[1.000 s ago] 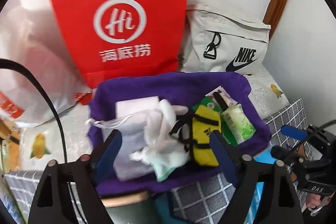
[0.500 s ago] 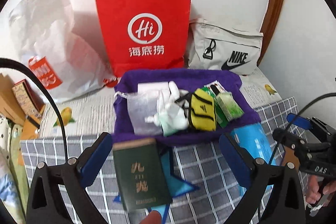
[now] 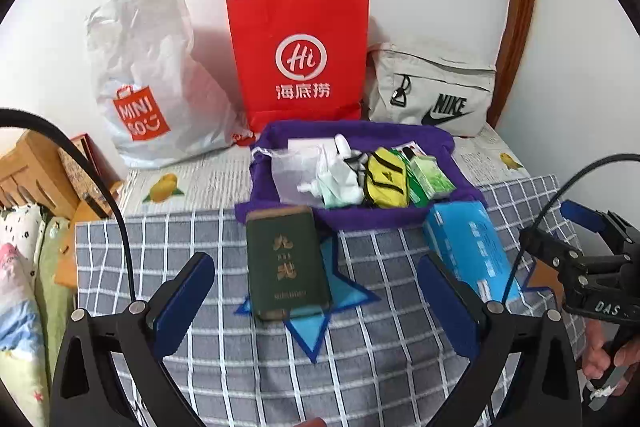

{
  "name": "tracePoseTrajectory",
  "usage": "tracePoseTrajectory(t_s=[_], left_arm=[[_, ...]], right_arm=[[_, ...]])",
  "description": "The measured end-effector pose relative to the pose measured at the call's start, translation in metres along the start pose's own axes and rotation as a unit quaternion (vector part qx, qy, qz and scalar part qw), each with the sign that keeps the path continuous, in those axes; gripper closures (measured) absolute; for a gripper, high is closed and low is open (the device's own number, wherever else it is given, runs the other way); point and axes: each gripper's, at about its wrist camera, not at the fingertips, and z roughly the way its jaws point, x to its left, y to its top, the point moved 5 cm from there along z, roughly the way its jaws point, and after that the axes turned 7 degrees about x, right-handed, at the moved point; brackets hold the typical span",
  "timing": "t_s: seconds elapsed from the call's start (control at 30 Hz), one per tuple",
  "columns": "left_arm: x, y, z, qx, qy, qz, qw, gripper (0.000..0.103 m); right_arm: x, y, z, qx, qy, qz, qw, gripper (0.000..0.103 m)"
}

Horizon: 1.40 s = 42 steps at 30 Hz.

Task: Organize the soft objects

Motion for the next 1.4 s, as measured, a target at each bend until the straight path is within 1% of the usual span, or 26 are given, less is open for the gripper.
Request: tracePoseTrajectory(t_s=[0.07, 0.2, 0.33, 0.53, 0.7, 1.4], left_arm=[[0.001, -0.009, -0.003, 0.004, -0.006, -0.004, 1.0, 0.001], [0.003, -0.022, -0.005, 0.009, -0.002, -0.012, 0.9999, 0.001], [0.002, -0.029, -0.008, 0.011, 0.002, -0.017, 0.9998, 0.001], [0.003, -0.028, -0.012, 0.01, -0.001, -0.023, 0.9997, 0.001], [0.0, -0.028, -0.014, 0.009, -0.001, -0.019, 0.9998, 0.001], [-0.006, -0.027, -0.021, 0.006, -0.003, -0.012, 0.9999, 0.001]], right_arm=[[0.0, -0.006, -0.004, 0.0, -0.004, 0.003, 1.0, 0.0], [-0.005, -0.02, -0.007, 0.012, -0.01, 0.012, 1.0, 0.0], [-0.008, -0.03, -0.012, 0.014, -0.013, 0.018, 1.0, 0.0], [-0.01, -0.034, -0.023, 0.006, -0.017, 0.021, 1.0, 0.0], [-0.009, -0.034, -0.026, 0.005, -0.017, 0.019, 1.0, 0.0], [-0.006, -0.035, -0.031, 0.003, -0.019, 0.011, 1.0, 0.0]])
